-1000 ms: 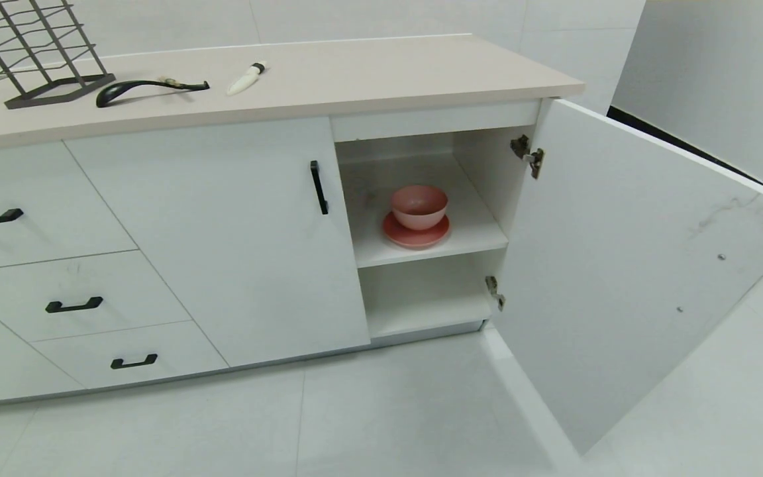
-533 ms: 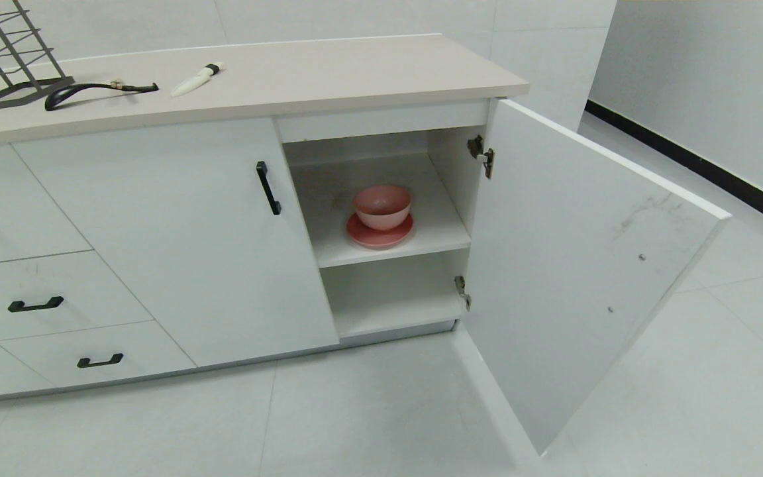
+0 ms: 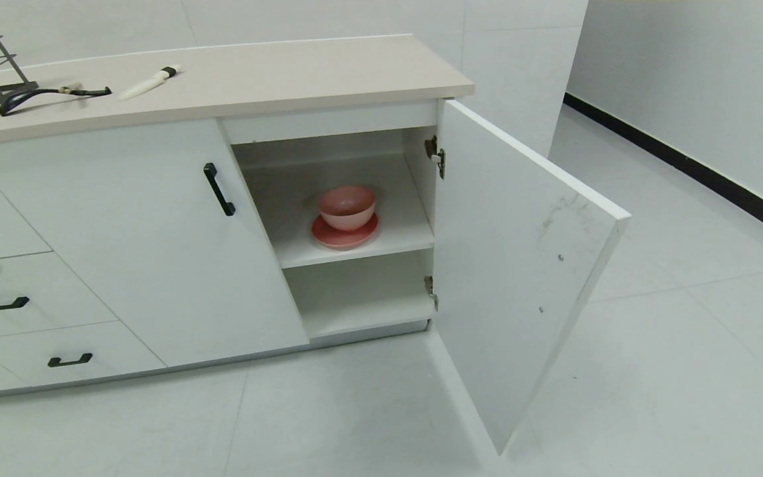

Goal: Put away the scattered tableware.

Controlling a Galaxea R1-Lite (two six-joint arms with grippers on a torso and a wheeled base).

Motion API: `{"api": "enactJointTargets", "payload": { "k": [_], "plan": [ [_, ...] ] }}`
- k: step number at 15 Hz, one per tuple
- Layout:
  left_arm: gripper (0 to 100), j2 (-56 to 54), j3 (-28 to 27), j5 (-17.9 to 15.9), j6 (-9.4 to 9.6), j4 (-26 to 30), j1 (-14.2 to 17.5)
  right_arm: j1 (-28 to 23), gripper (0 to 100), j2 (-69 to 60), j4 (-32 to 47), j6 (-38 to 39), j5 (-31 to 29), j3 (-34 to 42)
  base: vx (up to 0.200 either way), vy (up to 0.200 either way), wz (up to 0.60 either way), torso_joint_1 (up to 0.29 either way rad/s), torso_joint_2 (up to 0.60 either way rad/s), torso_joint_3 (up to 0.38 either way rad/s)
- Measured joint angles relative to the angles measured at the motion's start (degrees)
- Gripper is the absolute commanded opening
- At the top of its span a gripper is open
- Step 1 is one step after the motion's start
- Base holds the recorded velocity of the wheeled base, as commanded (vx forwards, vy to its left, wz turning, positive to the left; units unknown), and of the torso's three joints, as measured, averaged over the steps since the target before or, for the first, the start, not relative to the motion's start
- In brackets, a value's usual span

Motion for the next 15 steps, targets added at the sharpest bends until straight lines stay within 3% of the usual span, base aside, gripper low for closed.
{"api": "enactJointTargets", "payload": {
  "k": [3,4,11,14,15],
  "plan": [
    [100,0.00,0.00,0.00,-0.02,0.00,0.00,0.02,100,0.00,0.00,-0.30,-0.09,0.00,0.000,0.000,0.00,0.000,0.00,0.000],
    [100,0.00,0.00,0.02,0.00,0.02,0.00,-0.06,0,0.00,0.00,0.07,-0.17,0.00,0.000,0.000,0.00,0.000,0.00,0.000],
    [100,0.00,0.00,0.02,0.13,0.02,0.00,-0.06,0,0.00,-0.54,1.90,-0.95,0.00,0.000,0.000,0.00,0.000,0.00,0.000],
    [100,0.00,0.00,0.00,0.07,0.02,0.00,-0.16,0,0.22,-10.58,3.45,-1.88,-0.51,0.000,0.000,0.00,0.000,0.00,0.000],
    [100,0.00,0.00,0.02,0.00,0.02,-0.02,-0.21,0,0.88,-9.89,3.57,-1.94,-1.67,0.000,0.000,0.00,0.000,0.00,0.000]
  ]
}}
